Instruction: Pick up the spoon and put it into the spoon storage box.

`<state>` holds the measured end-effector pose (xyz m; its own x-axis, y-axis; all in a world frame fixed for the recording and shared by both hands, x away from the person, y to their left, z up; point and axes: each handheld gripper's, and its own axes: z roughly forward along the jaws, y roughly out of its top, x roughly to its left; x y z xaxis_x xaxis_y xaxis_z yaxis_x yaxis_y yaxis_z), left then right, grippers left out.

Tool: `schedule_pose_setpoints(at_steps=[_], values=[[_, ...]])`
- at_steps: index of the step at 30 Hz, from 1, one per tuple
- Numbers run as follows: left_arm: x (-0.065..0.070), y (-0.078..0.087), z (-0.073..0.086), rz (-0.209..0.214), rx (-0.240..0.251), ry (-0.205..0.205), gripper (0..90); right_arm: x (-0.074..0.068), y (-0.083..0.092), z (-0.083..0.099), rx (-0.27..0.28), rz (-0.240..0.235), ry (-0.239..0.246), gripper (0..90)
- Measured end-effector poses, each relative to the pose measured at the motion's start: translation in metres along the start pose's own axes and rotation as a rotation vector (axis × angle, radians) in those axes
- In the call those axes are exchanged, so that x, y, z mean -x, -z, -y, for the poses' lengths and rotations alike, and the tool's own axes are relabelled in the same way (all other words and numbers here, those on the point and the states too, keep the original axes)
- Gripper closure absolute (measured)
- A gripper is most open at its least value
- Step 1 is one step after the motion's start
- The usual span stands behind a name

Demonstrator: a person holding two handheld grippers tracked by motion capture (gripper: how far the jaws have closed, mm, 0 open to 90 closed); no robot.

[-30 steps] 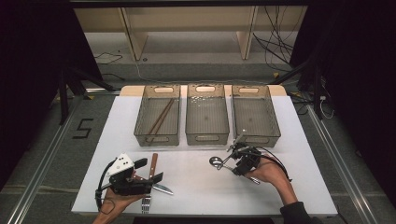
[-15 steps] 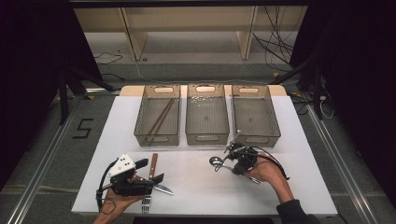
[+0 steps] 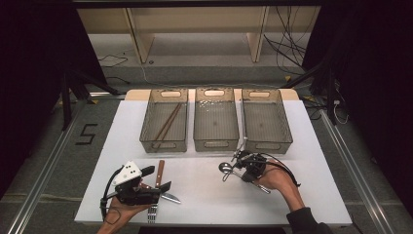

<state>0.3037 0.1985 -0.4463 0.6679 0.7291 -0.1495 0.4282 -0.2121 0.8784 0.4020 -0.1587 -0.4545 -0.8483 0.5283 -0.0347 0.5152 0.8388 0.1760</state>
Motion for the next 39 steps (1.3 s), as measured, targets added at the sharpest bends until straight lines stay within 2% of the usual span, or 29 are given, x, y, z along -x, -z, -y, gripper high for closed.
schedule_pose_setpoints(at_steps=[9,18,23,30,39], values=[[0.0,0.0,0.0,-0.005,0.0,0.002,16.3,0.0,0.012,0.002,0.031,0.009,-0.003,85.5],[-0.001,0.001,0.0,-0.01,0.014,0.002,16.3,0.0,0.036,0.003,0.145,0.0,-0.027,85.5],[-0.001,0.001,0.0,-0.013,0.015,0.004,16.4,0.001,0.047,0.001,0.21,0.016,-0.044,85.5],[-0.002,0.001,0.0,-0.015,0.021,0.009,16.3,0.005,0.056,-0.006,0.274,0.034,-0.058,85.5],[-0.003,0.002,0.0,-0.022,0.024,0.011,16.3,0.012,0.064,-0.018,0.347,0.022,-0.073,85.5]])
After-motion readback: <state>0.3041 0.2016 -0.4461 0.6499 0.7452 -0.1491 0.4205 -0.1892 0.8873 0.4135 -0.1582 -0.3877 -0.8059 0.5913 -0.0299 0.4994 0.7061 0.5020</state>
